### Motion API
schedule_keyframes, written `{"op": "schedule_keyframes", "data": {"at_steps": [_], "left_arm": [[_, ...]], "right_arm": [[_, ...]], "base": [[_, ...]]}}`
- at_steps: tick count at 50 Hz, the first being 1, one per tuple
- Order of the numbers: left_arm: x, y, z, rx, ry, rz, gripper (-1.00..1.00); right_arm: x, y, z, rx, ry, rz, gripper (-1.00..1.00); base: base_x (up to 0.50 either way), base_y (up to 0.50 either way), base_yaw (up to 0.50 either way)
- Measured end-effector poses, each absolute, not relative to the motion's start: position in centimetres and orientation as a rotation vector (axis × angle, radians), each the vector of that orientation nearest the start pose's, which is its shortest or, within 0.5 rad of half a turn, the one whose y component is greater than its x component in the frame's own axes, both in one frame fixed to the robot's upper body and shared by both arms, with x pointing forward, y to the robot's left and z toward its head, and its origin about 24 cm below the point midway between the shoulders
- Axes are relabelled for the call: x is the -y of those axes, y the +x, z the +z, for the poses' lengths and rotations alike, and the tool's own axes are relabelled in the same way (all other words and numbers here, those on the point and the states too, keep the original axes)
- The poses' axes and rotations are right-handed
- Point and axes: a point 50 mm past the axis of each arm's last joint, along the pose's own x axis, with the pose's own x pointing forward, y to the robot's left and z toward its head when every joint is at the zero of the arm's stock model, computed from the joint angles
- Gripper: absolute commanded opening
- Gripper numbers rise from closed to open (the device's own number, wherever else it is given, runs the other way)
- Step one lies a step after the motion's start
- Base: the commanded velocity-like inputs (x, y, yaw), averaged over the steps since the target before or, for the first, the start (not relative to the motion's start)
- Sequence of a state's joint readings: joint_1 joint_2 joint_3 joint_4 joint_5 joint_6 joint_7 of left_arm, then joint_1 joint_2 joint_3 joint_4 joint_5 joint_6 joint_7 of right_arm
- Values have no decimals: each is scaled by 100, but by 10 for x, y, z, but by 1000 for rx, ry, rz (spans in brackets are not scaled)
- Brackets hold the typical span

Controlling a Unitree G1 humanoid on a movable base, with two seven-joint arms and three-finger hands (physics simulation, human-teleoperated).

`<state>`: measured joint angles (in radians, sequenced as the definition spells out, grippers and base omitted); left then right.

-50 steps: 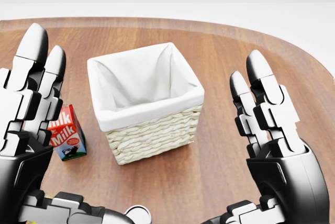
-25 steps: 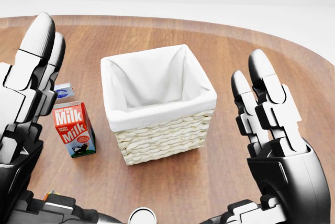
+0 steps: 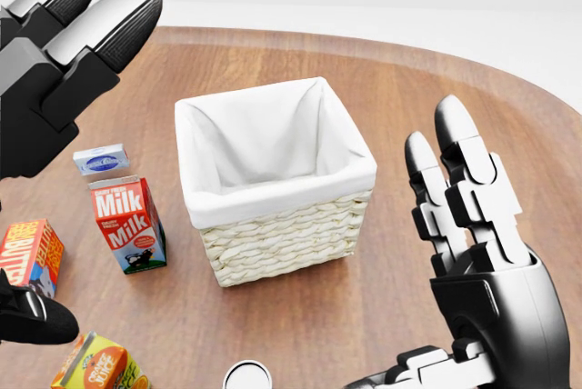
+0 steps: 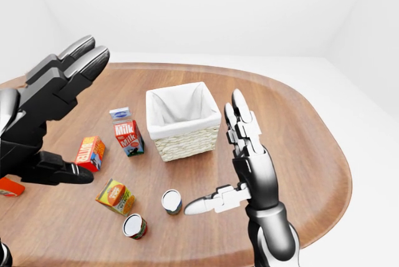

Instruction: Pick up the orange juice, and put it in the basket.

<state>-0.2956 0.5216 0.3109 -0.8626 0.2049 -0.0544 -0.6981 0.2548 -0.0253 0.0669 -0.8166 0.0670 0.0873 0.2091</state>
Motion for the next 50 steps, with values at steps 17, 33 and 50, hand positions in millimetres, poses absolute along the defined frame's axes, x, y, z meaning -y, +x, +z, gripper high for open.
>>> {"op": "schedule_keyframes", "data": {"at_steps": [17,33,50], "left_arm": [[-189,166,298,810,1377,-431,100],[-197,160,272,657,1379,-506,100],[-208,169,213,365,1280,-567,100]], "right_arm": [[139,182,158,456,-19,214,100],[141,183,157,454,-19,199,100],[142,182,161,475,-18,194,100]], "base": [[0,0,0],[0,0,0],[0,0,0]]}}
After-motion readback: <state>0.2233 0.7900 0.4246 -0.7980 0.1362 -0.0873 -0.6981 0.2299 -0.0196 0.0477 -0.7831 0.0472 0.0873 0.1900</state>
